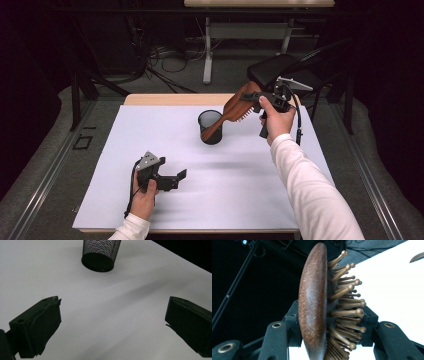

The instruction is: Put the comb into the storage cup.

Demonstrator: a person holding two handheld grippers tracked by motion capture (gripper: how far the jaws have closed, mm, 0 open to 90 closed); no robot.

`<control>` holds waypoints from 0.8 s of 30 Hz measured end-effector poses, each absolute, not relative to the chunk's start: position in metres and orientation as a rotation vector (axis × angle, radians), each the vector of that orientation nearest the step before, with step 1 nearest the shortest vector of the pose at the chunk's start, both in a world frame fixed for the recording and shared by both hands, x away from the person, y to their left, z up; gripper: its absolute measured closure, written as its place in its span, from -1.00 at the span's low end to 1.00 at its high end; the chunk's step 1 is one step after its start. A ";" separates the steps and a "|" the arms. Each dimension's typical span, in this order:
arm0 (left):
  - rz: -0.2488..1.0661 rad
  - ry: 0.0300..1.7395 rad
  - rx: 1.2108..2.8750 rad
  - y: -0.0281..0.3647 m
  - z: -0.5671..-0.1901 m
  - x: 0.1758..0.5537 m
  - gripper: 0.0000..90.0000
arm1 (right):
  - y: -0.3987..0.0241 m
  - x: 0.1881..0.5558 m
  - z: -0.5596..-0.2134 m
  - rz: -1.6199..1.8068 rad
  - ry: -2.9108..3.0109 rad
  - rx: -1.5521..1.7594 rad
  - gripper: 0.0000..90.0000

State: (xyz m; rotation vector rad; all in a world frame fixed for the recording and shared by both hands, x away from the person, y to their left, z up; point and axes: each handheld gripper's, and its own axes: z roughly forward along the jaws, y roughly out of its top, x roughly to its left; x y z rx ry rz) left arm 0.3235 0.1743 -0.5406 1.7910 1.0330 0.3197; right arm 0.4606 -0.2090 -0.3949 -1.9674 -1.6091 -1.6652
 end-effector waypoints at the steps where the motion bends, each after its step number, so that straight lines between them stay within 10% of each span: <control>1: 0.320 1.034 1.791 0.174 -0.541 0.324 -0.99 | -0.210 0.461 -0.394 -1.671 -1.606 -1.973 0.08; 24: 0.314 1.044 1.785 0.176 -0.541 0.324 -0.99 | -0.213 0.470 -0.376 -1.734 -1.585 -2.044 0.08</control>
